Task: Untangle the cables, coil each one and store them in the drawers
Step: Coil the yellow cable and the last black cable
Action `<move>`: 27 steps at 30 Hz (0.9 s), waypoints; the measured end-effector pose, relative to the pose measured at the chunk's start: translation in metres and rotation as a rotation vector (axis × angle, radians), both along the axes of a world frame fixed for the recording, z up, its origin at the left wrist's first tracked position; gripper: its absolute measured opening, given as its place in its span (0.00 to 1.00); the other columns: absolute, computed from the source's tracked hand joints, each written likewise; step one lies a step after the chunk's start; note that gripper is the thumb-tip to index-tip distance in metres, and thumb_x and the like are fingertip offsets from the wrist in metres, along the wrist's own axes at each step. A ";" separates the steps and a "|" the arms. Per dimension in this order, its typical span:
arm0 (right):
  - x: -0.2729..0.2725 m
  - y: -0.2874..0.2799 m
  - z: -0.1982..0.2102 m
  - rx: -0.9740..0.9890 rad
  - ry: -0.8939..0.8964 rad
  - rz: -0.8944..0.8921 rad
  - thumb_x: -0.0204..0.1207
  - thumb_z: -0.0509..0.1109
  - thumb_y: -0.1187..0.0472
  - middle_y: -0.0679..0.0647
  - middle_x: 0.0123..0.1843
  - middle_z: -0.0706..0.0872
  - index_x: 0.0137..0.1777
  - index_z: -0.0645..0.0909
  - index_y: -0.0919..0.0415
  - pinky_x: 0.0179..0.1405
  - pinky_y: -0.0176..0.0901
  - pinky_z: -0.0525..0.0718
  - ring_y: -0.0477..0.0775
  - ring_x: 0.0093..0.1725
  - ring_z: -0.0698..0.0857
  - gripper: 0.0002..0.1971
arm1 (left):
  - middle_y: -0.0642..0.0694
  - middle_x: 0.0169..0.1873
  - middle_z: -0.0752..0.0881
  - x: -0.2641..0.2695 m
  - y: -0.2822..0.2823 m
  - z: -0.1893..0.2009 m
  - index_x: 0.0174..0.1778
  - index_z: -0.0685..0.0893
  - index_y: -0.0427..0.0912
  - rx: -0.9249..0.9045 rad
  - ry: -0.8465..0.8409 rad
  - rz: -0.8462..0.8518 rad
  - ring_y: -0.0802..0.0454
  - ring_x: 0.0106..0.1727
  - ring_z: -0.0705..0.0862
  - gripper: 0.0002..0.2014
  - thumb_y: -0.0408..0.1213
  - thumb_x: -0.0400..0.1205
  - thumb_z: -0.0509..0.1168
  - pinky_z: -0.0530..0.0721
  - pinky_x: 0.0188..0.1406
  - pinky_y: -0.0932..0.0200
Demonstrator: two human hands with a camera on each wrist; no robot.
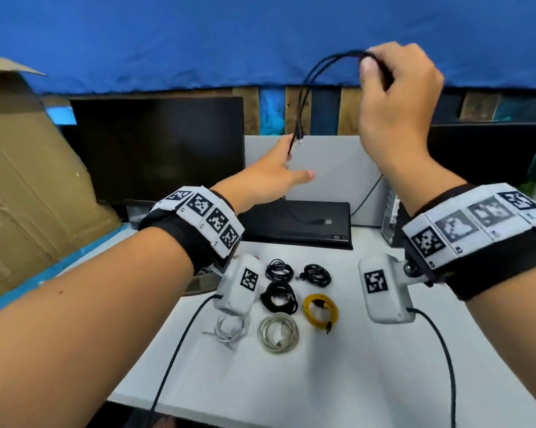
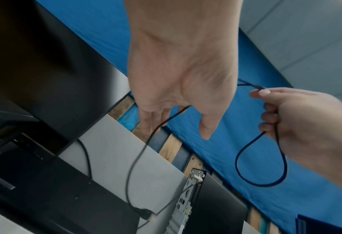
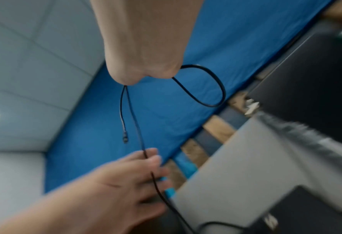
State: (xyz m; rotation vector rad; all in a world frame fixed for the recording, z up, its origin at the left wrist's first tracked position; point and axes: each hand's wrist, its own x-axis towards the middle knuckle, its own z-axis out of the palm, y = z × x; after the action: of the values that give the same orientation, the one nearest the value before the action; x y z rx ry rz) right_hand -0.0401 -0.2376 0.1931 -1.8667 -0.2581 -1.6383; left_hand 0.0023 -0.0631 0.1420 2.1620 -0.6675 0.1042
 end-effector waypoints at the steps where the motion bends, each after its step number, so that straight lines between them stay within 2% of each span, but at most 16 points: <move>1: -0.006 0.010 0.007 0.036 -0.010 0.029 0.84 0.63 0.56 0.48 0.43 0.84 0.52 0.89 0.61 0.42 0.18 0.63 0.40 0.43 0.74 0.13 | 0.46 0.77 0.74 -0.001 0.005 0.001 0.85 0.63 0.54 -0.003 0.000 0.003 0.49 0.76 0.76 0.30 0.47 0.88 0.67 0.76 0.62 0.62; 3: -0.015 0.029 0.017 0.100 -0.005 0.128 0.82 0.65 0.55 0.41 0.35 0.80 0.47 0.88 0.60 0.39 0.20 0.65 0.37 0.38 0.74 0.12 | 0.45 0.62 0.85 -0.005 0.022 0.004 0.68 0.79 0.51 -0.090 -0.039 0.041 0.50 0.64 0.85 0.11 0.47 0.91 0.61 0.78 0.57 0.58; 4: -0.019 0.037 0.019 0.126 0.012 0.185 0.81 0.66 0.55 0.40 0.31 0.78 0.44 0.88 0.62 0.38 0.26 0.70 0.36 0.35 0.74 0.13 | 0.44 0.51 0.89 -0.011 0.031 0.007 0.56 0.83 0.48 -0.164 -0.040 0.036 0.51 0.54 0.89 0.10 0.45 0.93 0.56 0.79 0.55 0.56; 5: -0.023 0.046 0.018 0.152 0.047 0.236 0.78 0.68 0.53 0.45 0.29 0.77 0.42 0.87 0.65 0.39 0.34 0.74 0.36 0.33 0.73 0.15 | 0.44 0.40 0.89 -0.018 0.043 0.010 0.48 0.82 0.45 -0.244 -0.003 0.019 0.50 0.44 0.90 0.15 0.43 0.94 0.53 0.81 0.52 0.52; 6: -0.027 0.052 0.017 0.167 0.092 0.284 0.74 0.69 0.51 0.56 0.29 0.77 0.41 0.85 0.69 0.39 0.39 0.76 0.42 0.33 0.74 0.18 | 0.44 0.31 0.87 -0.025 0.052 0.012 0.44 0.81 0.42 -0.329 0.045 -0.018 0.47 0.35 0.89 0.18 0.41 0.95 0.50 0.84 0.50 0.48; 8: -0.032 0.067 0.010 0.220 0.245 0.436 0.64 0.71 0.48 0.72 0.35 0.71 0.39 0.81 0.75 0.35 0.54 0.74 0.63 0.32 0.70 0.24 | 0.45 0.21 0.78 -0.046 0.075 0.014 0.42 0.79 0.38 -0.429 0.075 -0.066 0.45 0.24 0.82 0.20 0.41 0.95 0.50 0.88 0.53 0.40; 9: -0.037 0.075 0.006 0.261 0.345 0.521 0.62 0.71 0.50 0.71 0.34 0.69 0.38 0.80 0.73 0.31 0.54 0.71 0.65 0.31 0.68 0.22 | 0.47 0.20 0.75 -0.056 0.086 0.013 0.42 0.79 0.38 -0.444 0.066 -0.067 0.47 0.21 0.77 0.20 0.42 0.95 0.51 0.90 0.53 0.39; 11: -0.047 0.091 -0.006 0.320 0.535 0.669 0.71 0.70 0.57 0.57 0.28 0.70 0.36 0.82 0.65 0.26 0.45 0.67 0.55 0.26 0.68 0.10 | 0.49 0.20 0.68 -0.074 0.107 0.008 0.42 0.78 0.39 -0.465 0.054 -0.056 0.53 0.18 0.67 0.20 0.45 0.95 0.52 0.93 0.37 0.46; 13: -0.053 0.108 -0.022 0.318 0.694 0.778 0.80 0.66 0.62 0.49 0.25 0.71 0.35 0.82 0.61 0.25 0.40 0.67 0.50 0.23 0.67 0.12 | 0.50 0.22 0.63 -0.092 0.130 0.000 0.40 0.78 0.41 -0.485 0.065 -0.054 0.56 0.18 0.60 0.20 0.44 0.94 0.52 0.80 0.18 0.59; 14: -0.057 0.116 -0.032 0.294 0.764 0.837 0.82 0.65 0.62 0.49 0.25 0.71 0.34 0.81 0.60 0.25 0.40 0.67 0.49 0.22 0.68 0.14 | 0.49 0.23 0.62 -0.101 0.141 -0.004 0.39 0.78 0.41 -0.496 0.086 -0.052 0.57 0.18 0.57 0.20 0.43 0.94 0.52 0.70 0.14 0.64; 16: -0.066 0.132 -0.053 0.221 0.914 0.977 0.85 0.63 0.63 0.51 0.25 0.70 0.34 0.81 0.61 0.25 0.39 0.69 0.50 0.22 0.70 0.16 | 0.48 0.26 0.59 -0.121 0.164 -0.016 0.40 0.81 0.40 -0.484 0.135 -0.052 0.58 0.20 0.53 0.20 0.42 0.93 0.51 0.56 0.14 0.69; 19: -0.078 0.149 -0.089 0.091 1.147 1.182 0.87 0.60 0.64 0.56 0.27 0.74 0.40 0.82 0.65 0.29 0.41 0.82 0.55 0.27 0.81 0.14 | 0.48 0.27 0.58 -0.147 0.193 -0.033 0.46 0.87 0.36 -0.415 0.221 -0.046 0.57 0.22 0.52 0.20 0.39 0.91 0.51 0.49 0.16 0.67; 21: -0.084 0.155 -0.113 0.052 1.304 1.297 0.88 0.59 0.63 0.62 0.31 0.81 0.45 0.83 0.67 0.37 0.50 0.91 0.64 0.37 0.91 0.14 | 0.49 0.26 0.60 -0.160 0.207 -0.044 0.52 0.88 0.31 -0.359 0.284 -0.027 0.57 0.22 0.53 0.21 0.40 0.90 0.51 0.48 0.16 0.66; 23: -0.088 0.158 -0.134 -0.032 1.464 1.343 0.87 0.62 0.62 0.67 0.40 0.89 0.51 0.85 0.71 0.51 0.57 0.92 0.70 0.50 0.93 0.13 | 0.51 0.25 0.62 -0.169 0.219 -0.058 0.54 0.89 0.29 -0.298 0.337 0.014 0.56 0.23 0.53 0.22 0.41 0.90 0.53 0.50 0.16 0.67; 25: -0.089 0.158 -0.151 -0.177 1.576 1.323 0.84 0.66 0.61 0.67 0.53 0.92 0.61 0.86 0.69 0.61 0.59 0.89 0.66 0.58 0.92 0.13 | 0.50 0.25 0.61 -0.178 0.226 -0.070 0.48 0.90 0.33 -0.244 0.379 0.059 0.56 0.23 0.53 0.20 0.44 0.88 0.58 0.52 0.16 0.70; 27: -0.090 0.156 -0.162 -0.202 1.601 1.301 0.83 0.67 0.64 0.64 0.58 0.92 0.67 0.85 0.64 0.65 0.59 0.86 0.62 0.61 0.91 0.14 | 0.51 0.24 0.61 -0.185 0.230 -0.080 0.41 0.88 0.37 -0.242 0.413 0.104 0.59 0.21 0.54 0.19 0.49 0.83 0.62 0.53 0.16 0.73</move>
State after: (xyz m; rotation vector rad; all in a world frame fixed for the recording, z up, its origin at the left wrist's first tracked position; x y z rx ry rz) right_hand -0.1297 -0.0820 0.0310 -1.8075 -0.6627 0.8062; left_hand -0.1826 0.1672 0.0620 1.9026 -0.2883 -0.1937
